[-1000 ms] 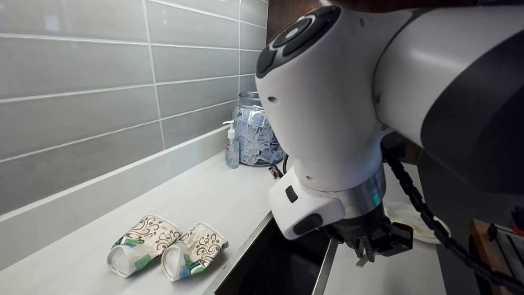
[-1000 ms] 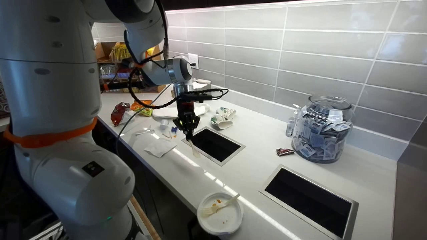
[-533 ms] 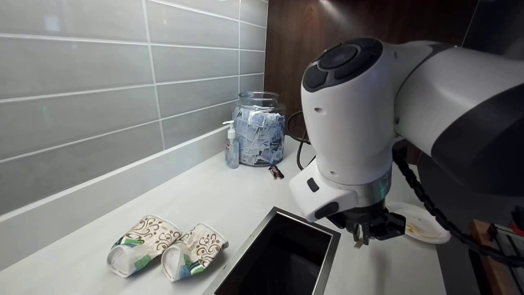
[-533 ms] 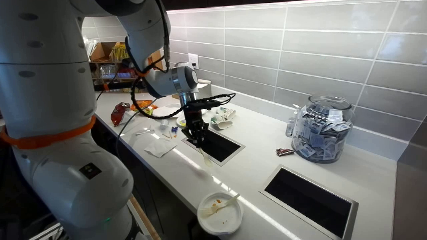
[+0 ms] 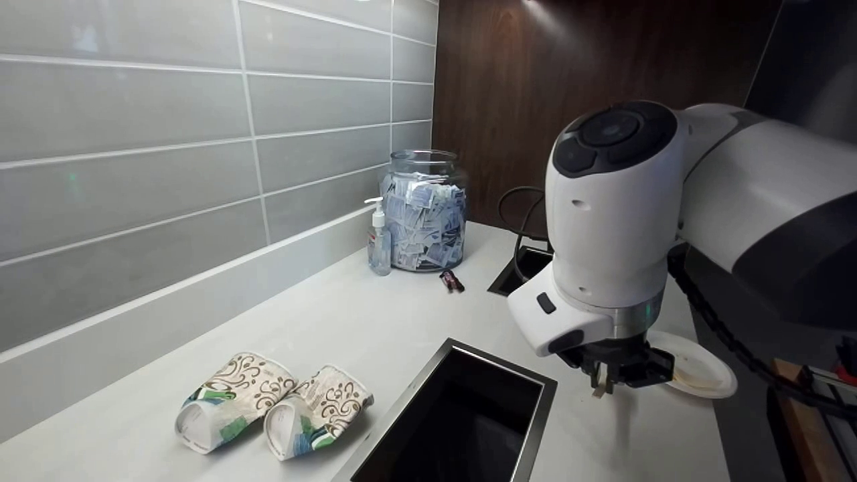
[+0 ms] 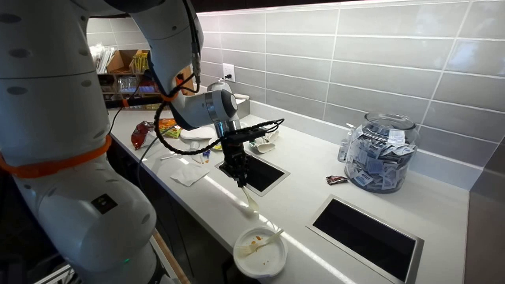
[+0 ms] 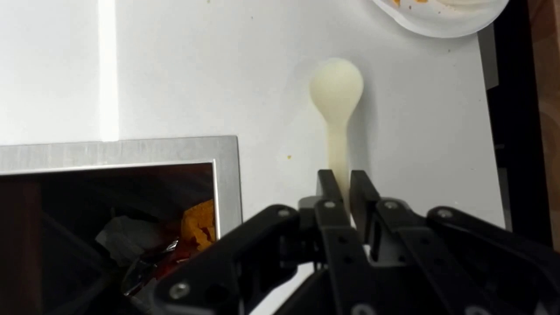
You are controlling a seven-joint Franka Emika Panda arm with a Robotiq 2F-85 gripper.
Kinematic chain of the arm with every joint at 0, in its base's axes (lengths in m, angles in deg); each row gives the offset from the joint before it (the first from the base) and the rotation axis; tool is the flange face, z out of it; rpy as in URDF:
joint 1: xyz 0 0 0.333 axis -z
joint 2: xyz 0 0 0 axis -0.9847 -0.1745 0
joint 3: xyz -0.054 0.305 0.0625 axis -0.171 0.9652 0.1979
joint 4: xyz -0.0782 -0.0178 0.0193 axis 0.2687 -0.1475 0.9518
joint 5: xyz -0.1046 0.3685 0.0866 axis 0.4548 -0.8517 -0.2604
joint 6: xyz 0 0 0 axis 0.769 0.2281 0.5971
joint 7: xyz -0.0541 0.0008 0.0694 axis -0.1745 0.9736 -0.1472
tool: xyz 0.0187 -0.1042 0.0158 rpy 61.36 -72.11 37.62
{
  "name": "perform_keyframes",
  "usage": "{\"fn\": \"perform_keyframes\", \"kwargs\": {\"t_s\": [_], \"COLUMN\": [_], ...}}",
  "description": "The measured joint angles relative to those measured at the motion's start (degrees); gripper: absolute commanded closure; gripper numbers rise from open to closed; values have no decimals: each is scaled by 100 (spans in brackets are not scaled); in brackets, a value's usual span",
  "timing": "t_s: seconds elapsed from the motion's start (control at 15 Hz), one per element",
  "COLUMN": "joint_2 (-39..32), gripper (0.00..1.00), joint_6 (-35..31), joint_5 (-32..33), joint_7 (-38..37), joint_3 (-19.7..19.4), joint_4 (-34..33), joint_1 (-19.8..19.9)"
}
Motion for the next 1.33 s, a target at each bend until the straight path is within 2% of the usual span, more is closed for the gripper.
{"fn": "perform_keyframes", "kwargs": {"t_s": [0.07, 0.13, 0.2, 0.73, 0.87, 1.13, 1.33], "joint_2": [26, 43, 48, 69, 140, 466, 881], "gripper": [97, 62, 61, 4, 0, 0, 0], "joint_6": [-73, -141, -202, -312, -312, -247, 59], "joint_5": [32, 68, 105, 178, -118, -1488, -2292], "joint_7": [-13, -33, -51, -105, -108, -88, -249], "joint_3": [-27, -56, -78, -140, -140, -151, -174], "joint_4": [68, 131, 177, 266, 266, 251, 228], "joint_1": [15, 30, 48, 126, 141, 178, 182]}}
